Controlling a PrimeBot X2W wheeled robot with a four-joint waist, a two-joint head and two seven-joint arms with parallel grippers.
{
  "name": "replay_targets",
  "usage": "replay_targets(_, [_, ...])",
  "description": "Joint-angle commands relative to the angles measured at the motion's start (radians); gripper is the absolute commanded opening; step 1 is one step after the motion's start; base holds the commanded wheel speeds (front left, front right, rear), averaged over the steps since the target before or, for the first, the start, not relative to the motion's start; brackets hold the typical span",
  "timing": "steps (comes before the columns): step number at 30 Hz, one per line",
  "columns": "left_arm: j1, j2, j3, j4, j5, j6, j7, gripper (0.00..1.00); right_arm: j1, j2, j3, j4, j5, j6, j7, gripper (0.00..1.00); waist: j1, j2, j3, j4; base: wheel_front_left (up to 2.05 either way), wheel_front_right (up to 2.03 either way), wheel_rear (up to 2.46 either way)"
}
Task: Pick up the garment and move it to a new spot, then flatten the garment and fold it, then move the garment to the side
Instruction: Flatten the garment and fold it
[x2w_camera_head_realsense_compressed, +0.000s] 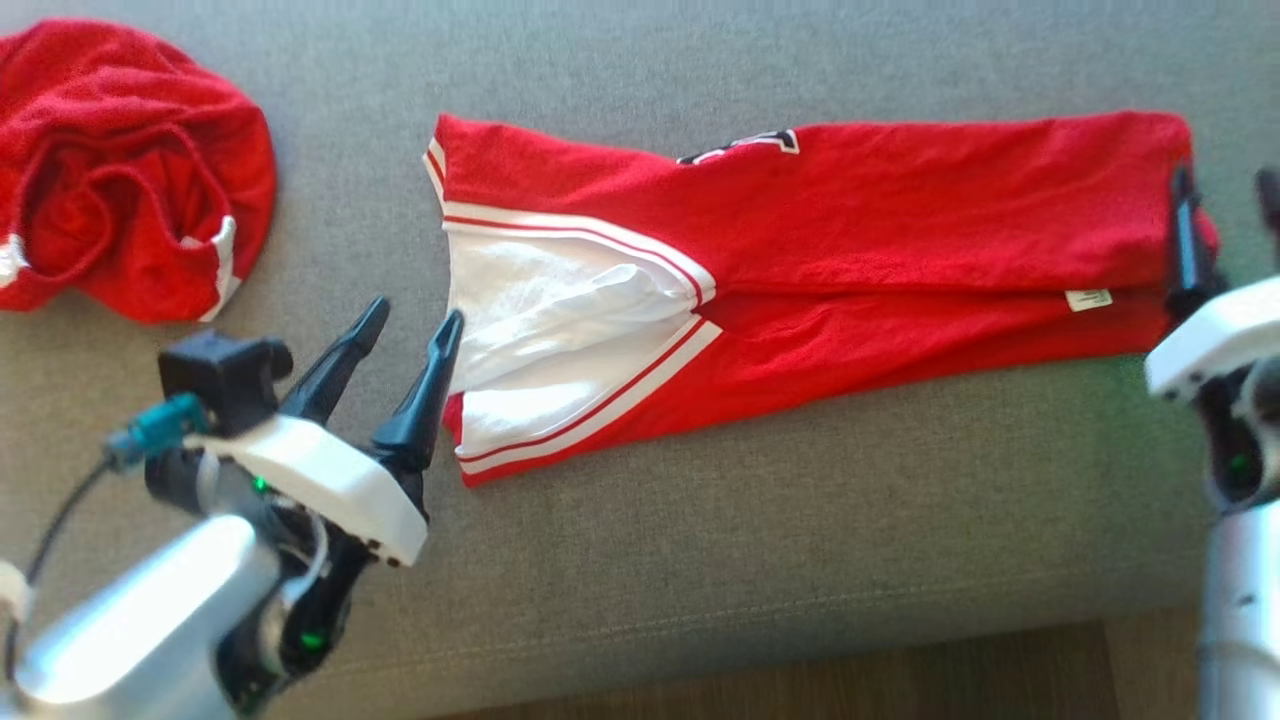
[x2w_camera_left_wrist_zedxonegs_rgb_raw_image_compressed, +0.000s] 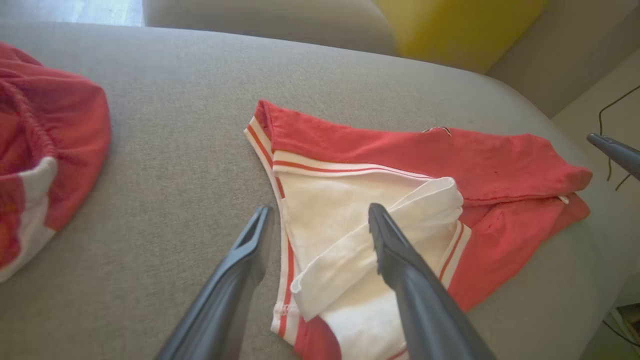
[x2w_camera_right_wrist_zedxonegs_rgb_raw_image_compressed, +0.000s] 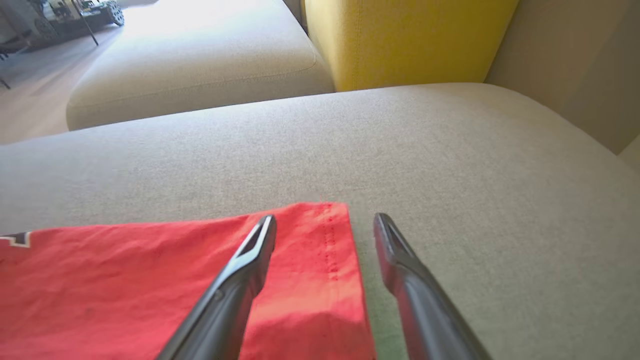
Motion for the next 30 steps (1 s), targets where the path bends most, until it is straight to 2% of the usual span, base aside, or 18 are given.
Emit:
replay_targets(1, [0.029,0.004,0.066,-0.002,0.023,0.042,-0.026,1.0,0.039,0.027,0.012,-0.045,0.025,0.0,-0.016,1.0,0.0,0.0,-0.038,-0.005,0.0,0.0,0.0])
replay_targets(4, [0.08,-0.056,0.091,0.036,0.108,0.119,-0.041,1.0,0.075,0.06,-0.011,-0.043,0.069,0.0,-0.022,1.0,0.0,0.0,-0.076,-0.006,0.0,0.0,0.0])
replay_targets(7, [0.141,-0.15,0.157,0.034,0.246,0.189,-0.043,1.0,0.089,0.071,-0.073,-0.007,0.082,0.0,-0.027,1.0,0.0,0.0,-0.108,0.002,0.0,0.0,0.0])
replay_targets(12, [0.245,-0.258,0.234,0.01,0.531,0.25,-0.043,1.0,0.049,0.073,-0.169,0.112,0.1,0.0,-0.039,1.0,0.0,0.0,-0.158,0.043,0.0,0.0,0.0])
replay_targets(15, [0.317,-0.315,0.259,0.003,0.688,0.254,-0.043,1.0,0.0,0.073,-0.239,0.204,0.031,0.0,-0.033,1.0,0.0,0.0,-0.189,0.092,0.0,0.0,0.0])
replay_targets(16, [0.317,-0.315,0.259,0.003,0.688,0.254,-0.043,1.0,0.0,0.073,-0.239,0.204,0.031,0.0,-0.033,1.0,0.0,0.0,-0.189,0.092,0.0,0.0,0.0])
replay_targets(20, [0.38,-0.349,0.282,0.013,0.782,0.254,-0.044,1.0,-0.041,0.059,-0.305,0.28,-0.09,0.0,-0.012,1.0,0.0,0.0,-0.201,0.134,0.0,0.0,0.0])
replay_targets(24, [0.429,-0.382,0.31,0.032,0.825,0.244,-0.044,1.0,-0.063,0.028,-0.358,0.359,-0.199,0.0,0.033,1.0,0.0,0.0,-0.203,0.168,0.0,0.0,0.0])
replay_targets(30, [0.464,-0.433,0.35,0.057,0.854,0.2,-0.044,1.0,-0.071,-0.006,-0.422,0.431,-0.323,0.0,0.041,1.0,0.0,0.0,-0.205,0.206,0.0,0.0,0.0])
